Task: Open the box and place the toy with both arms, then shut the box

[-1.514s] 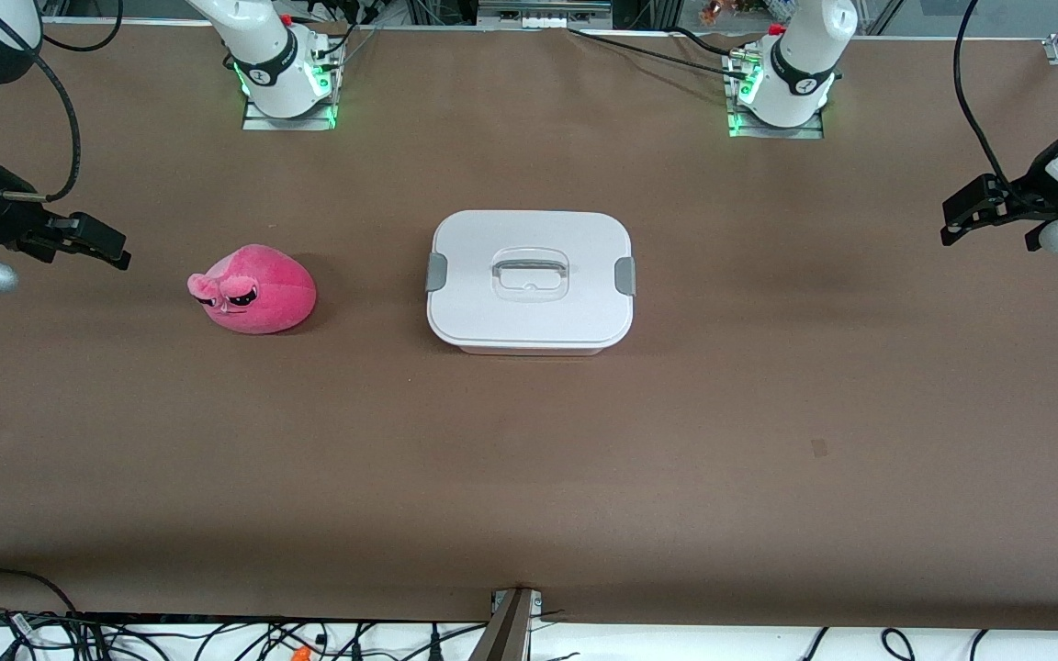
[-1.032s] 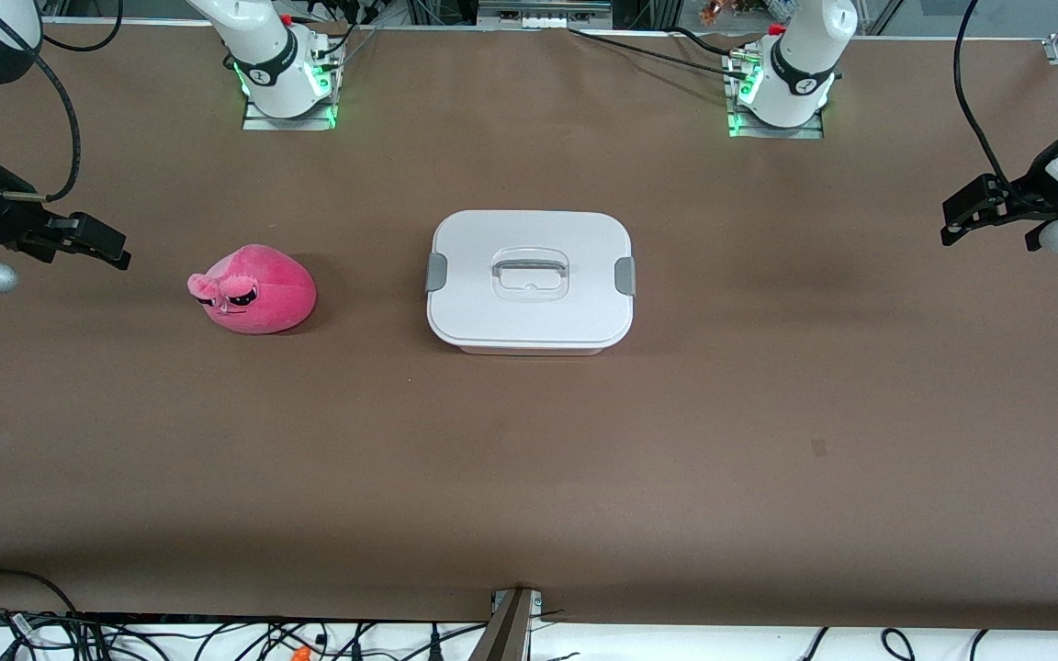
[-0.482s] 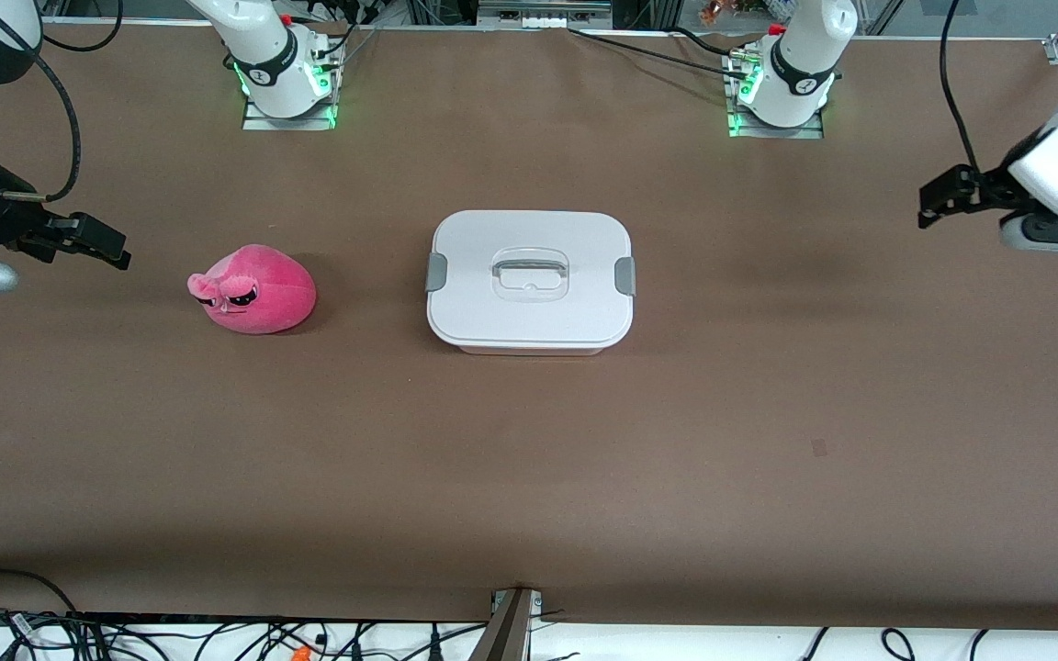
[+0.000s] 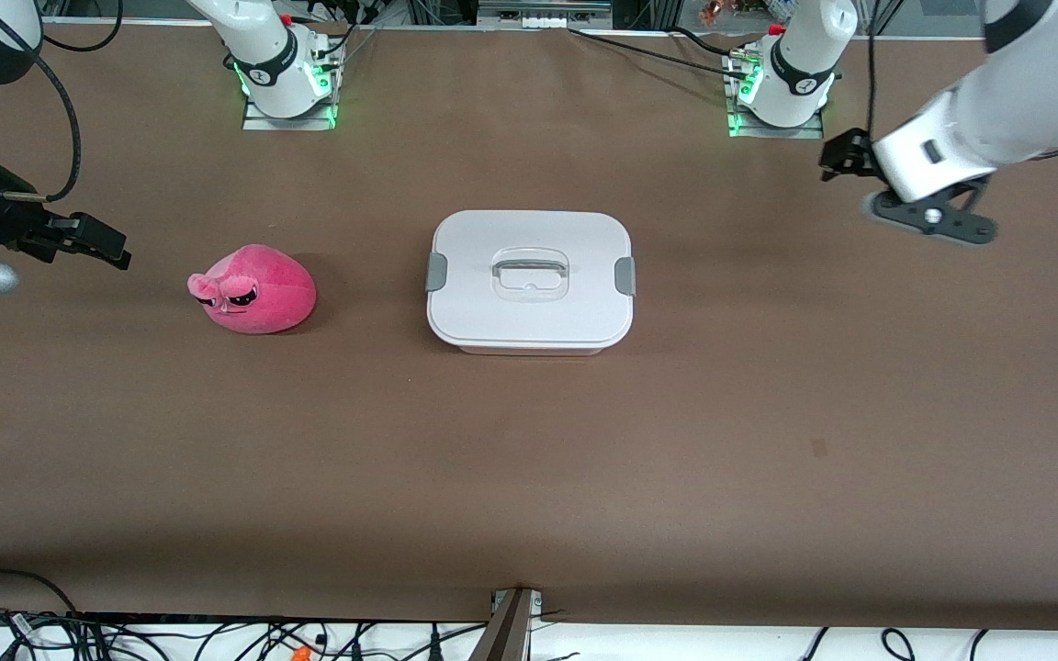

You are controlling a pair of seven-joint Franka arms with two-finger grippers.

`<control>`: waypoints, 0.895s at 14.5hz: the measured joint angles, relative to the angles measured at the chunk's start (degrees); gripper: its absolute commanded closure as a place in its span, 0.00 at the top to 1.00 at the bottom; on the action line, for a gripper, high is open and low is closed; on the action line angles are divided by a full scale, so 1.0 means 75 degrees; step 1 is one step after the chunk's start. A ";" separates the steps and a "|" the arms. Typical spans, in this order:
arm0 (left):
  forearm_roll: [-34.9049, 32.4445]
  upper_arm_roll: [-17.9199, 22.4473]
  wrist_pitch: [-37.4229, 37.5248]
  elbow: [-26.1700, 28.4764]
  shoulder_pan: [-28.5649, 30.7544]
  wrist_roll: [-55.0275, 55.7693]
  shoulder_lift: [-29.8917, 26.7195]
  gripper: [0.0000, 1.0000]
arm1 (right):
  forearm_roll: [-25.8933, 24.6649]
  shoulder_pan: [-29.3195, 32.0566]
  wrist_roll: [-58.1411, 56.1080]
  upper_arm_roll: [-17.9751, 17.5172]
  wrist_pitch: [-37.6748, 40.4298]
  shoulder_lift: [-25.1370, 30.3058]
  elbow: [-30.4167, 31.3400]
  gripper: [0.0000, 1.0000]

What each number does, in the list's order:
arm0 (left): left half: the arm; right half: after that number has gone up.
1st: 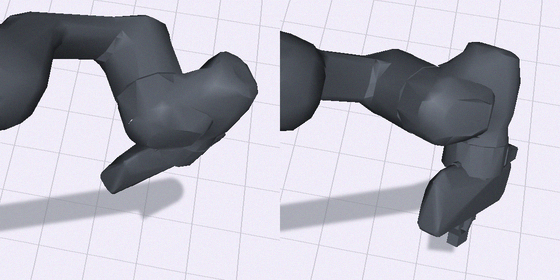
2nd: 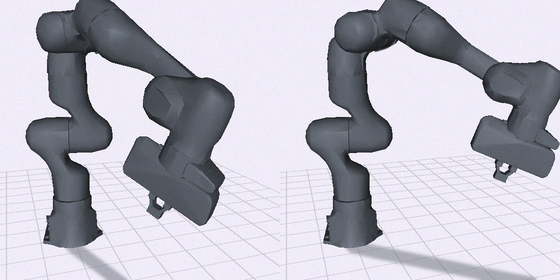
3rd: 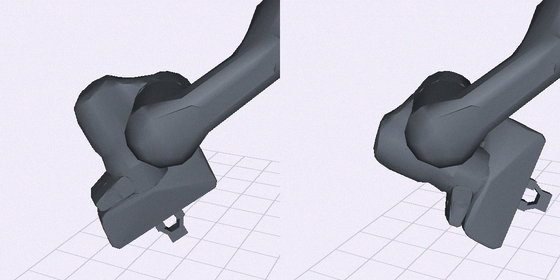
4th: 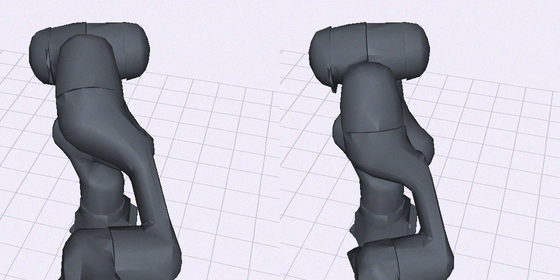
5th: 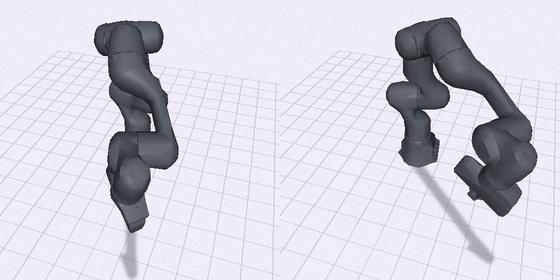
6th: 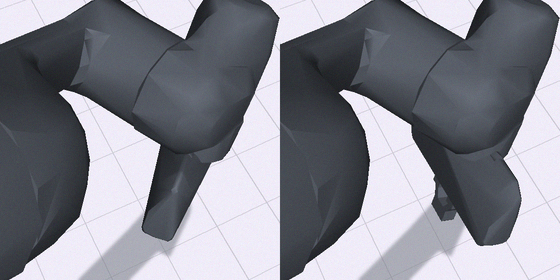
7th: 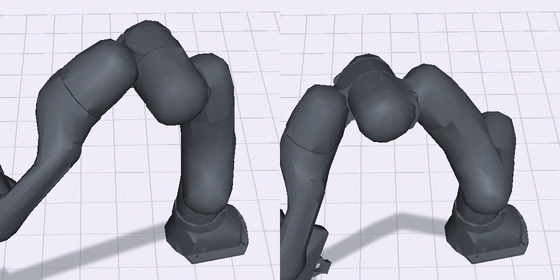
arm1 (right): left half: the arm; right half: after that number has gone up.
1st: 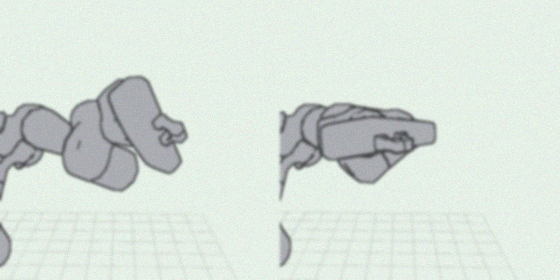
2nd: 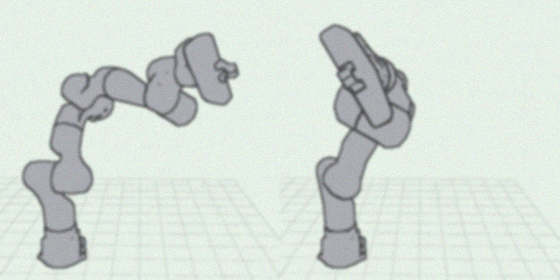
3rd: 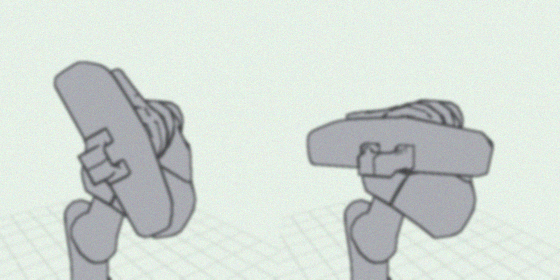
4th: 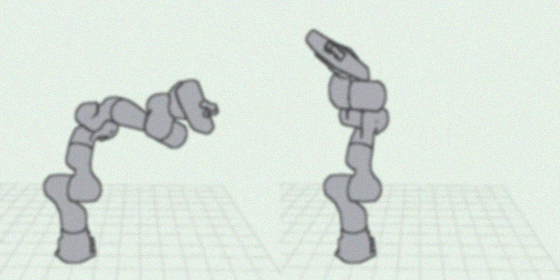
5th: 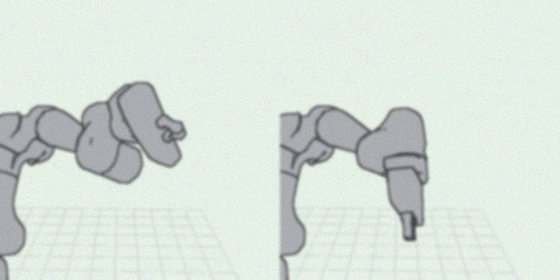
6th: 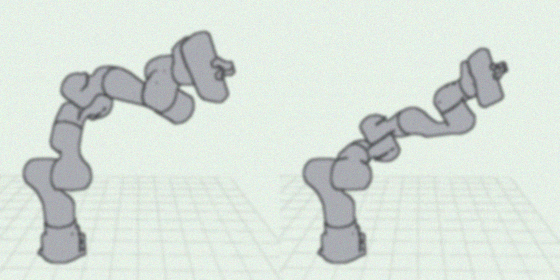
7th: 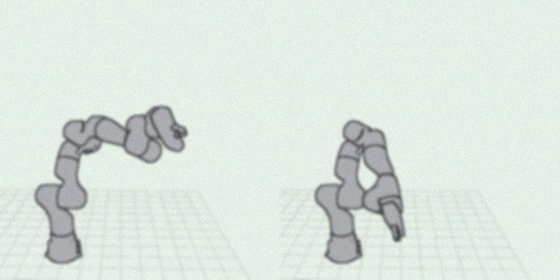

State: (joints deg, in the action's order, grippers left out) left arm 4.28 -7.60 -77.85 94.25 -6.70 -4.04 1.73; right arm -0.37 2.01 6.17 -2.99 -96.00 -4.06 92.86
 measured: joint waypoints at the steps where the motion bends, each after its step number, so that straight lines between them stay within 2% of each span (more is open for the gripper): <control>1: 0.0016 -0.0306 -0.0022 -0.0043 -0.0033 -0.0089 0.0100 1.00 | 0.0000 0.0000 0.0000 0.0000 0.0001 0.0000 0.0000 0.99; 4: 0.0022 -0.1317 -0.0998 -0.0258 -0.0170 -0.0609 0.0598 1.00 | 0.0000 0.0000 0.0000 0.0000 0.0004 -0.0001 0.0000 0.99; 6: 0.0022 -0.1752 -0.1914 -0.0286 -0.0270 -0.1057 0.1104 1.00 | 0.0000 0.0000 0.0000 0.0000 0.0006 -0.0003 0.0000 0.99; 10: -0.0057 -0.2008 -0.3921 -0.0318 -0.0817 -0.2380 0.2309 1.00 | -0.0001 0.0001 0.0000 0.0001 0.0010 -0.0006 0.0000 0.99; 13: -0.0246 -0.2036 -0.5080 -0.0267 -0.1377 -0.2663 0.2923 1.00 | -0.0001 0.0001 0.0000 0.0000 0.0012 -0.0006 0.0001 0.99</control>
State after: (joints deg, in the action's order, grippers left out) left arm 2.44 -22.87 -115.95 92.24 -17.03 -24.01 23.65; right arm -0.38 2.01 6.17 -2.98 -95.91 -4.11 92.86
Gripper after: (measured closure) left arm 0.000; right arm 0.009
